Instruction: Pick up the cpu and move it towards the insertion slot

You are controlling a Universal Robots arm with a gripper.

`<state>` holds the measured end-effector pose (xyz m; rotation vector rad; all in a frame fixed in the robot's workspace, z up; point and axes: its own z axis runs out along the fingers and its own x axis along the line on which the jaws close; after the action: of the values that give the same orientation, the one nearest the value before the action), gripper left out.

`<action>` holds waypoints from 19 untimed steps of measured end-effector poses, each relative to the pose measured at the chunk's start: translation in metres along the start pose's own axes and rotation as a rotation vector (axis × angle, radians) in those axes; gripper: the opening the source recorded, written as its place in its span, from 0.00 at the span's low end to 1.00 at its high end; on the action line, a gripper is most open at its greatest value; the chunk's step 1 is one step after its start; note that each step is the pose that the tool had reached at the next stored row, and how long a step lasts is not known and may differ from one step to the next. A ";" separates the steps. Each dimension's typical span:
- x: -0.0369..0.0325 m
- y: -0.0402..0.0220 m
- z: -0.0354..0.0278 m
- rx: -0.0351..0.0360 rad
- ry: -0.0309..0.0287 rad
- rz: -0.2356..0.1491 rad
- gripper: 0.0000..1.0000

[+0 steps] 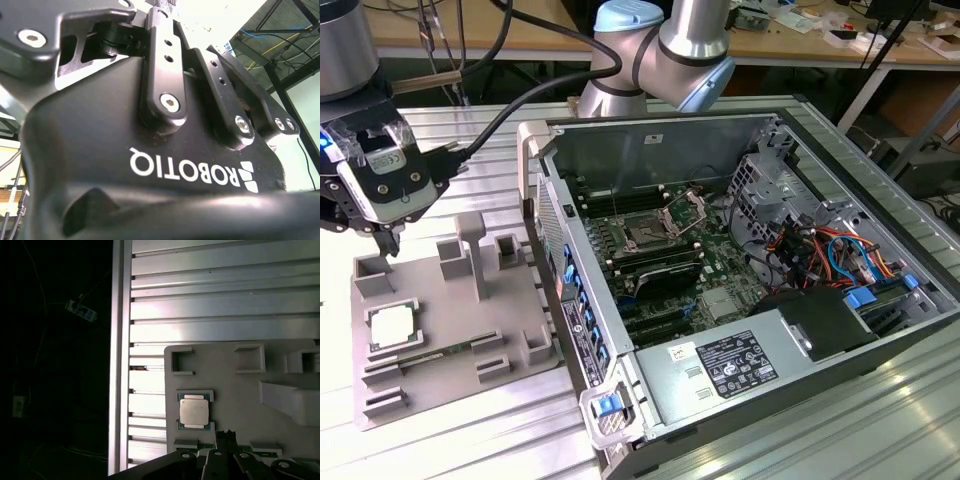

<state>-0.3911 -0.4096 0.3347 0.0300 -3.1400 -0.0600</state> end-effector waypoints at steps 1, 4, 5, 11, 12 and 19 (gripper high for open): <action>0.0000 0.0000 0.0003 0.0000 0.0000 0.000 0.11; 0.0000 0.0000 0.0010 0.0000 0.0000 0.000 0.11; 0.0000 0.0000 0.0012 0.0000 0.0000 0.000 0.11; 0.0000 -0.0001 0.0028 0.0000 0.0000 0.000 0.11; 0.0000 -0.0001 0.0032 0.0000 0.0000 0.000 0.11; 0.0000 -0.0002 0.0055 -0.0001 0.0000 0.000 0.11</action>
<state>-0.3911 -0.4096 0.3292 0.0300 -3.1400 -0.0601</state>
